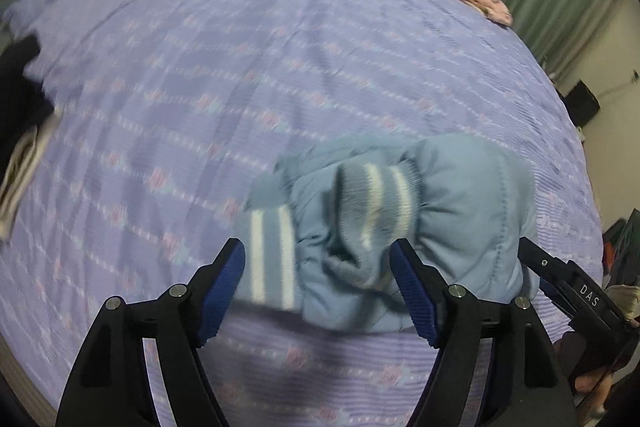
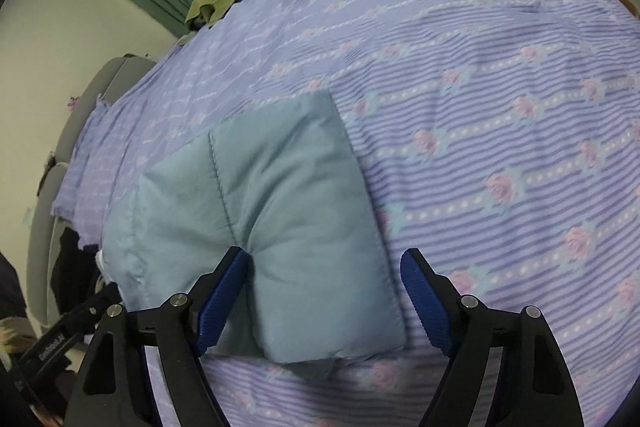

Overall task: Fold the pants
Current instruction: 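Release the cuffs onto the folded pants and open both grippers, then grasp the folded pants bundle with both grippers from opposite sides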

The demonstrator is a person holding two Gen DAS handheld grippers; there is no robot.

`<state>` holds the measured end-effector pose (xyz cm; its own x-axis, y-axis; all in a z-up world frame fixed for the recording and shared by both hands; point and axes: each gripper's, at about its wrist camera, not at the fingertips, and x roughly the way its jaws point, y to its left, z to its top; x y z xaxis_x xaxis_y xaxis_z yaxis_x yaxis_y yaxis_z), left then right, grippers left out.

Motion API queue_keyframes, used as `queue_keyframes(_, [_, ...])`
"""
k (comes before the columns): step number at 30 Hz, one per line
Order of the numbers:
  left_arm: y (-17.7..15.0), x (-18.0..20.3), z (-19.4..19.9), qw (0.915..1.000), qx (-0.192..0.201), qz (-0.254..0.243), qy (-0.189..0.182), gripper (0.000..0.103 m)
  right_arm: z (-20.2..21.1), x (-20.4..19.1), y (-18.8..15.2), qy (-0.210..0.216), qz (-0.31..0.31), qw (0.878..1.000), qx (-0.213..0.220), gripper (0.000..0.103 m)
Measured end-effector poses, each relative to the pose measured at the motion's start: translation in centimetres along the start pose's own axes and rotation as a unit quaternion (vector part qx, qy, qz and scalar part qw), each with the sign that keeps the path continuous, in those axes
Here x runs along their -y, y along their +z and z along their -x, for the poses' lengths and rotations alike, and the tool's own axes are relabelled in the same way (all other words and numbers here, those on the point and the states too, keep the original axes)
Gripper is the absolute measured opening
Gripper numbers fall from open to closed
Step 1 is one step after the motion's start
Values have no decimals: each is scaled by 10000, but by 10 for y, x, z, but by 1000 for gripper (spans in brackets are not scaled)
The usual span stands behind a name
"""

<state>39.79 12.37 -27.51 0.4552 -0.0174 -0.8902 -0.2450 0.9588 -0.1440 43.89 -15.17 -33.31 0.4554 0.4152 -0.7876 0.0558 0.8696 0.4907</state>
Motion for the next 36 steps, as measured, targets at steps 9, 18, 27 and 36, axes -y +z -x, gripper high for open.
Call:
queue_keyframes(9, [-20, -57, -39, 9746, -532, 1813, -1201, 81, -8, -11, -5, -120, 152, 9998, -53, 80])
queue_keyframes(18, [1, -24, -13, 9919, 266, 589, -1092, 29, -6, -13, -9, -199, 162, 9997, -16, 80])
queue_keyframes(27, [7, -43, -33, 9958, 307, 564, -658, 74, -11, -21, -11, -262, 219, 9994, -4, 80])
queue_keyframes(36, [-3, -60, -52, 9857, 46, 1181, -1198, 86, -19, -18, -10, -229, 345, 9991, -34, 80])
